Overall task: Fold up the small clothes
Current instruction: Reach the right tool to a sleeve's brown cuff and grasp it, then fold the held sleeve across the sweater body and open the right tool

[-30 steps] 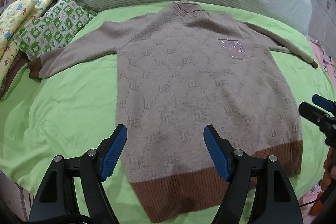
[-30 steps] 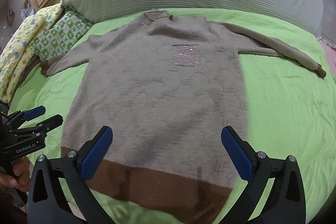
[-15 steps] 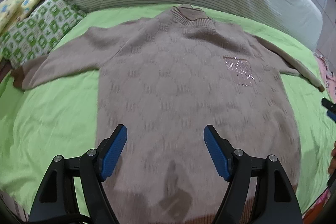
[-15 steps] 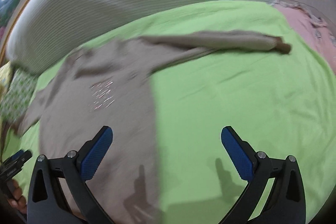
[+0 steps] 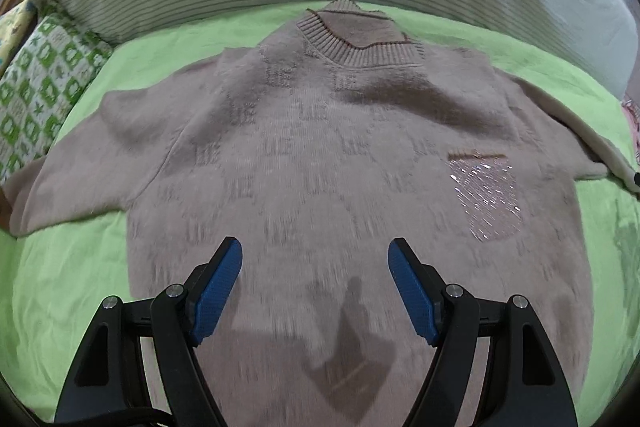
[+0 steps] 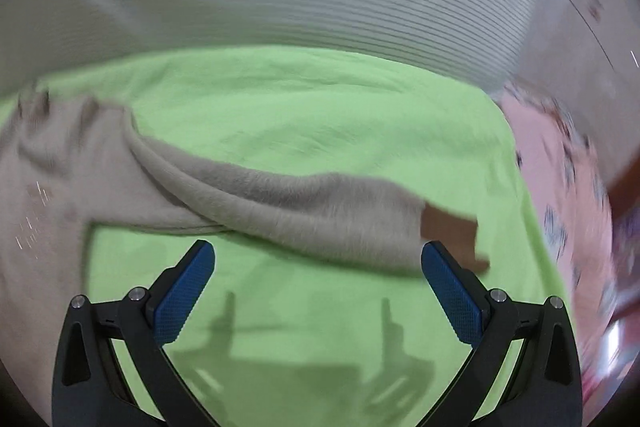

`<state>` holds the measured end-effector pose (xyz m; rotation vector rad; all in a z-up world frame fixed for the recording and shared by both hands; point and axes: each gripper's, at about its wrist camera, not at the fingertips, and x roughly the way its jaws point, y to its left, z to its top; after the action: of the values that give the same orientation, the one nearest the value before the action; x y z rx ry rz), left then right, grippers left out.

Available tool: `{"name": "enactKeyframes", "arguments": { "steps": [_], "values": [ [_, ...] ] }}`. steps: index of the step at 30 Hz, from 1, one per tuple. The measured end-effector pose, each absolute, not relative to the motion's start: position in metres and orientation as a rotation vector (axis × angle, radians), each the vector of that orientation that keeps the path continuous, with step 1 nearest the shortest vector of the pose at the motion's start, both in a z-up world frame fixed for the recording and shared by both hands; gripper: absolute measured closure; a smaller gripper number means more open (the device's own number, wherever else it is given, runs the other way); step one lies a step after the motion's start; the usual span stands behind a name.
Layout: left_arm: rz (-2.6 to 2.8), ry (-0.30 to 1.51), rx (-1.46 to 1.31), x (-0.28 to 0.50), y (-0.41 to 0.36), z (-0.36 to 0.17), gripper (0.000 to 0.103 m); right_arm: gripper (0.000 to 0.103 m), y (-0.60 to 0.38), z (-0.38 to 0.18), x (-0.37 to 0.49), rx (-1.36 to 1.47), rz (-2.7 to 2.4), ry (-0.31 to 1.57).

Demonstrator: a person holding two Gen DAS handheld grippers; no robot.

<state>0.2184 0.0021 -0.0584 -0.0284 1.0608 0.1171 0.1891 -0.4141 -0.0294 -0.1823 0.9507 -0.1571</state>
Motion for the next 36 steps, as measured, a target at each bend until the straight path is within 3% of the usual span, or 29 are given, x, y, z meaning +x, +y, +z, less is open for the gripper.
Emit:
{"name": "enactKeyframes", "arguments": {
  "steps": [3, 4, 5, 6, 7, 8, 10, 18, 25, 27, 29, 30, 36],
  "values": [
    [0.127, 1.073, -0.020, 0.235, 0.005, -0.068, 0.027, 0.002, -0.417, -0.050, 0.206, -0.339, -0.096, 1.008],
    [0.128, 1.080, -0.018, 0.240, 0.006, -0.072, 0.027, 0.015, -0.418, -0.057, 0.210, -0.383, -0.094, 1.033],
    [0.129, 1.088, -0.017, 0.246, 0.007, -0.077, 0.027, 0.044, -0.423, -0.064, 0.214, -0.402, -0.089, 1.067],
    [0.131, 1.093, -0.016, 0.250, 0.007, -0.080, 0.027, 0.060, -0.431, -0.072, 0.220, -0.382, -0.085, 1.126],
    [0.133, 1.100, -0.016, 0.255, 0.008, -0.085, 0.027, 0.084, -0.438, -0.075, 0.222, -0.354, -0.089, 1.159],
    [0.133, 1.106, -0.016, 0.257, 0.009, -0.088, 0.027, 0.093, -0.446, -0.074, 0.224, -0.297, -0.089, 1.183],
    [0.133, 1.116, -0.019, 0.260, 0.011, -0.093, 0.027, 0.098, -0.450, -0.060, 0.220, -0.213, -0.077, 1.187],
    [0.081, 1.085, -0.073, 0.246, 0.015, -0.076, 0.027, 0.098, -0.362, 0.035, 0.195, 0.241, 0.337, 1.091],
    [0.064, 1.074, -0.160, 0.201, 0.028, -0.058, 0.027, 0.097, -0.210, 0.063, 0.222, 0.565, 0.760, 0.966],
    [0.067, 1.091, -0.198, 0.192, 0.030, -0.060, 0.027, 0.092, -0.161, 0.053, 0.236, 0.575, 0.792, 0.978],
    [0.072, 1.117, -0.243, 0.181, 0.035, -0.066, 0.027, 0.060, -0.127, 0.038, 0.244, 0.540, 0.774, 1.046],
    [0.070, 1.128, -0.264, 0.176, 0.038, -0.069, 0.027, 0.055, -0.113, 0.028, 0.247, 0.511, 0.758, 1.079],
    [0.069, 1.174, -0.424, 0.183, 0.057, -0.090, 0.027, 0.054, -0.145, -0.007, 0.244, 0.578, 0.610, 1.101]
  ]
}}
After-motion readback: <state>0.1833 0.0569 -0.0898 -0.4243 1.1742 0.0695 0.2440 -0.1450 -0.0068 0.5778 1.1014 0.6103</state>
